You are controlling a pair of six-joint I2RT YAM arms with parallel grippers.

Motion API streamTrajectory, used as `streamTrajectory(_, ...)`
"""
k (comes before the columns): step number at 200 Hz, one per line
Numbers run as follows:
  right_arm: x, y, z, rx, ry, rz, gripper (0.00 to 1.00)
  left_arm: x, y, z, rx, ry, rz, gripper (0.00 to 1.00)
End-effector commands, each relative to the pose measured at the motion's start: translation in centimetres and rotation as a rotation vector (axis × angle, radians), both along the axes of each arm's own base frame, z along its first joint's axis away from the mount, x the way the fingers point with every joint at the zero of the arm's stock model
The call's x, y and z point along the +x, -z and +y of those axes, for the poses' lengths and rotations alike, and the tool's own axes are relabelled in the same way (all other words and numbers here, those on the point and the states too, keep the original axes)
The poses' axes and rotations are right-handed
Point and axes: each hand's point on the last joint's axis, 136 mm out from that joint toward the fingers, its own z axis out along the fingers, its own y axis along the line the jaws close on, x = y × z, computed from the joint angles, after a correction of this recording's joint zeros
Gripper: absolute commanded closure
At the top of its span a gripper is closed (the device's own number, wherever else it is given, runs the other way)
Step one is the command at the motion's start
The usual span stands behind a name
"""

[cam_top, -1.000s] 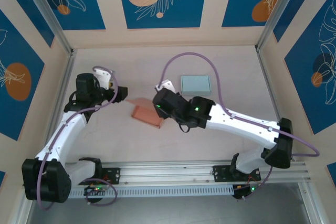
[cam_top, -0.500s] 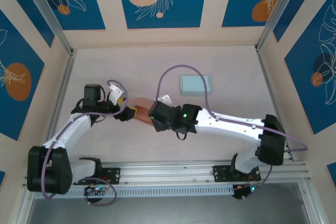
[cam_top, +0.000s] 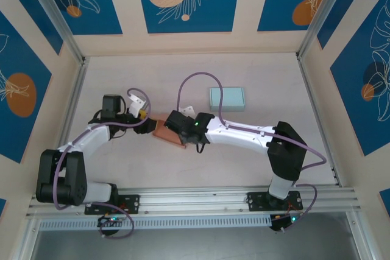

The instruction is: Fold the paper box

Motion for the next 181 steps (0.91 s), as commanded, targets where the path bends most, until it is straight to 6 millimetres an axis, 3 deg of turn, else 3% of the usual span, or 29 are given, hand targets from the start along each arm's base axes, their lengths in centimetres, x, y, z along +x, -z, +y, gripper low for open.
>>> streamTrajectory(1, 0.6, -0.9, 0.8, 0.055, 0.038, -0.016, 0.48, 1.6, -1.2, -0.4, 0.016, -0.020, -0.051, 0.36)
streamTrajectory(41, 0.5, -0.6, 0.6, 0.058, 0.059, -0.015, 0.53, 2.8, -1.6, -1.3, 0.038, -0.053, -0.060, 0.43)
streamTrajectory(76, 0.5, -0.5, -0.2, 0.052, 0.095, -0.025, 0.60, 3.5, -0.4, -2.2, 0.107, -0.051, -0.028, 0.49)
streamTrajectory(97, 0.5, -0.7, -0.7, 0.056, 0.118, -0.033, 0.59, 4.2, -0.7, -2.6, 0.110, -0.074, -0.044, 0.64)
streamTrajectory(123, 0.4, -0.8, -1.6, 0.064, 0.153, -0.042, 0.60, 4.7, -1.3, -3.0, 0.097, -0.107, -0.069, 0.73)
streamTrajectory(181, 0.8, -1.1, -2.5, 0.128, 0.219, -0.059, 0.77, 5.1, -2.9, -4.0, -0.018, -0.277, -0.008, 0.91)
